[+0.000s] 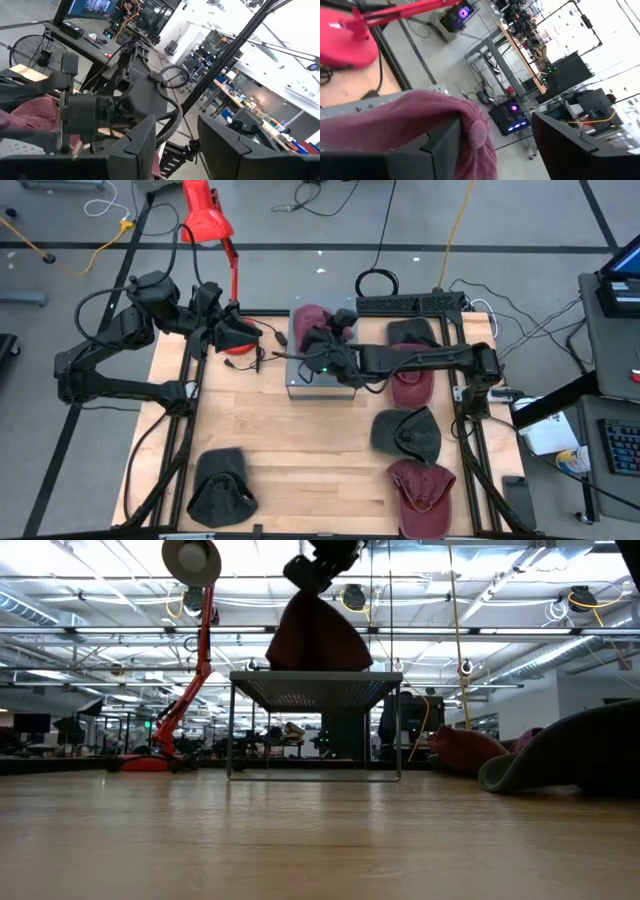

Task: Pick & Place hat
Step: Put the left red cap on the shelf

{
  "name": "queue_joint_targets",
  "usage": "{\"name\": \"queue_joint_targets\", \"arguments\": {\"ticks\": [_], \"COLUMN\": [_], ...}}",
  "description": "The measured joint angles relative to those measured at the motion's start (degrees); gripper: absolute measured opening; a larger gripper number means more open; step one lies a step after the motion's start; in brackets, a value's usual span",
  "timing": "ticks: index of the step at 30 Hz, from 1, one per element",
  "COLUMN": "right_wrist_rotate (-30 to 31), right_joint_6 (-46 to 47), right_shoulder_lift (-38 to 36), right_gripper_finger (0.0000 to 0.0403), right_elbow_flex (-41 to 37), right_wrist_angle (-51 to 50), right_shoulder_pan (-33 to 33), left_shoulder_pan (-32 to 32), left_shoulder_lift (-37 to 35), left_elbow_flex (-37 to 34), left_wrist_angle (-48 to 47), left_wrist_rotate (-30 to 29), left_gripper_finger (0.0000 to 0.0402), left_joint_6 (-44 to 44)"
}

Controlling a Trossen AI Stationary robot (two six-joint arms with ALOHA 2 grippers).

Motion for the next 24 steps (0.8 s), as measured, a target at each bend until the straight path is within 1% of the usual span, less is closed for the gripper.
{"name": "queue_joint_targets", "arguments": {"ticks": [2, 5, 7, 10, 15, 18, 20, 24], "right_wrist_rotate": [-3.5, -10.7, -13.6, -14.3, -14.8, -18.8, -20.6, -20.4], "right_joint_6": [3.1, 9.8, 14.2, 17.1, 14.8, 15.7, 16.9, 17.6], "right_shoulder_lift": [-0.3, -0.3, -0.3, -0.3, -0.4, -1.4, -2.1, -3.3], "right_gripper_finger": [0.0232, 0.0228, 0.0227, 0.0227, 0.0227, 0.0226, 0.0226, 0.0226], "right_elbow_flex": [0.0, 0.0, 0.0, -0.6, -1.5, -1.5, -1.4, -1.4], "right_wrist_angle": [-2.4, -6.6, -9.9, -11.4, -9.3, -9.3, -9.7, -12.6], "right_shoulder_pan": [-0.3, -1.3, -2.2, -3.9, -6.9, -8.1, -8.5, -7.9], "left_shoulder_pan": [0.0, 0.0, 0.0, 0.0, 0.0, 0.0, 0.0, 0.0], "left_shoulder_lift": [0.0, 0.0, 0.0, 0.0, 0.1, 0.1, 0.1, 0.1], "left_elbow_flex": [0.0, 0.0, 0.0, 0.0, 0.0, 0.0, 0.0, 0.0], "left_wrist_angle": [0.0, 0.0, 0.0, 0.0, 0.0, 0.0, 0.0, 0.0], "left_wrist_rotate": [0.0, 0.0, 0.0, -0.1, -0.5, -0.5, -0.5, -0.5], "left_gripper_finger": [0.015, 0.015, 0.015, 0.015, 0.015, 0.015, 0.015, 0.015], "left_joint_6": [0.2, 0.2, 0.2, 1.4, 2.4, 3.1, 3.6, 3.5]}}
